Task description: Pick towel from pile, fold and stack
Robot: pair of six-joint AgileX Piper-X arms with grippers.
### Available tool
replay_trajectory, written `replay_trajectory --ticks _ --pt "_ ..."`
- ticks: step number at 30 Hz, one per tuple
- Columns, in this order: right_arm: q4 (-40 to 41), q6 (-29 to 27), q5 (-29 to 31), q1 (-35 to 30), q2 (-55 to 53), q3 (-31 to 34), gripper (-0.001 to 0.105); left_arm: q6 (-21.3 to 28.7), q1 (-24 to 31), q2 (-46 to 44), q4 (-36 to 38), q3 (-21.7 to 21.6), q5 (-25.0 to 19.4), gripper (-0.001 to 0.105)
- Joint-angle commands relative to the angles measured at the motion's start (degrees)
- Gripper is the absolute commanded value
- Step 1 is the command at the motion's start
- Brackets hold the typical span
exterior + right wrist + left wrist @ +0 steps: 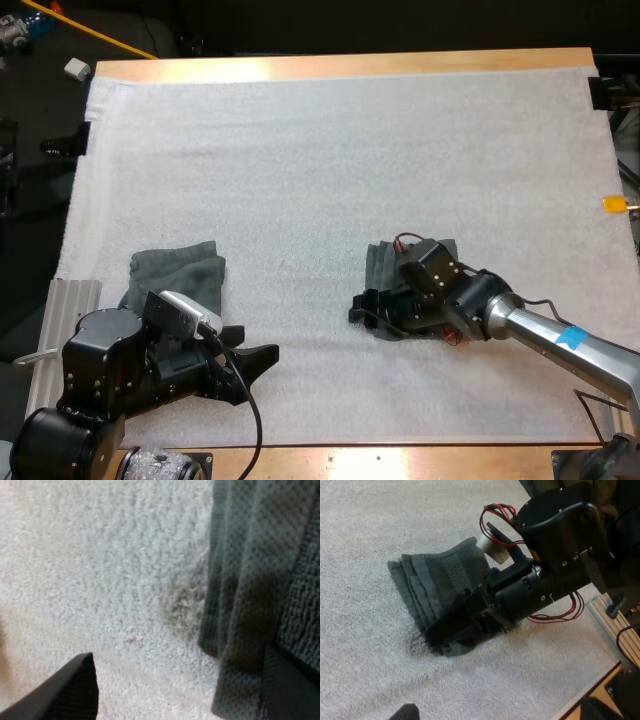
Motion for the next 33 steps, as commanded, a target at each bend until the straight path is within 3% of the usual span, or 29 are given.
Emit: replay_trajectory --ticks 1,5,10,24,33 --pt "0.1 0.2 0.9 0.7 0.3 -0.3 0.067 0.5 0.0 0.0 0.0 -0.4 0.5 0.062" --pt "0.1 -1.0 -0.4 0.3 -1.5 -0.3 0.067 0.5 0.0 -0.1 -0.1 -0.3 0.5 0.062" --pt "2.5 -2.6 4.7 0.0 -7.1 -0.2 0.067 0.7 0.0 -0.1 0.1 -0.3 0.6 0.062" --pt "23.5 -10.4 16.4 -0.2 -28.9 -0.2 0.068 1.0 0.0 0.2 -0.1 -0.4 0.7 0.062" --pt "33.1 -10.7 16.6 0.1 -42.6 -0.3 0.068 1.3 -0.2 0.0 -0.5 0.0 0.5 0.062"
